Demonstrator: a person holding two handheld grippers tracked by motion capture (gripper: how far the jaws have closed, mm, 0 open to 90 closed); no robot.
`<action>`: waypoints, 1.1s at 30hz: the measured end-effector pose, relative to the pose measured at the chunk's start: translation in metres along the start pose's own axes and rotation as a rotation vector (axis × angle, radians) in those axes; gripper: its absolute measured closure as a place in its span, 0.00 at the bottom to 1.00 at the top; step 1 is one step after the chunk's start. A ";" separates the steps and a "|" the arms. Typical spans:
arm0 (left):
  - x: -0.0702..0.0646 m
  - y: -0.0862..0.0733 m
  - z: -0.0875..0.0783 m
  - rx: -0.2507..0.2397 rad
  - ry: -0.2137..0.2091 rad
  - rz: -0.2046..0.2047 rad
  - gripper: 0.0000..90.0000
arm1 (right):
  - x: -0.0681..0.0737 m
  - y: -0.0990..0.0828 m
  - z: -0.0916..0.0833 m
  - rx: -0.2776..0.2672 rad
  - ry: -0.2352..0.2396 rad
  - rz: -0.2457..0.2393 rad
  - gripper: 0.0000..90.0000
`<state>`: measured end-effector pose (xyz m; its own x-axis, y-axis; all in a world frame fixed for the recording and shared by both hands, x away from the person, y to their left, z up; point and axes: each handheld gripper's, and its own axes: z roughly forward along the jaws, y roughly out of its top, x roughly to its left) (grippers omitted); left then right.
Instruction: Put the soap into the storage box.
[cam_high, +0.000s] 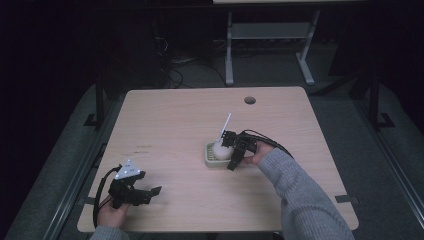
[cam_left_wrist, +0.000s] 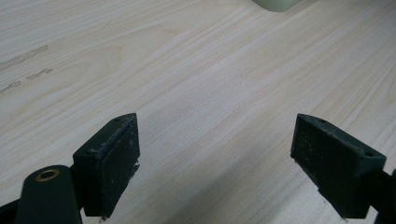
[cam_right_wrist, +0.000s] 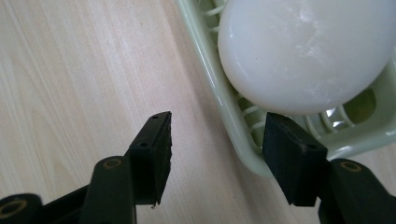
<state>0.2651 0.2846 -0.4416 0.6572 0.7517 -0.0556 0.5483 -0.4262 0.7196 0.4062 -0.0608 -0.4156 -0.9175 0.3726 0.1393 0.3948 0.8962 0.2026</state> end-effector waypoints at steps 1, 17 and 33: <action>0.000 0.000 0.000 0.000 0.000 0.000 0.17 | 0.000 0.000 0.001 0.000 0.003 0.001 0.47; 0.000 -0.001 0.000 0.006 -0.002 0.001 0.17 | -0.001 -0.014 -0.013 -0.063 -0.001 0.021 0.40; 0.000 -0.001 0.000 0.004 0.003 -0.002 0.17 | -0.002 -0.034 -0.029 -0.110 -0.030 0.035 0.40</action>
<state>0.2647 0.2855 -0.4419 0.6546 0.7541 -0.0543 0.5511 -0.4268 0.7170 0.3960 -0.0990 -0.3943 -0.9035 0.4117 0.1190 0.4279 0.8514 0.3033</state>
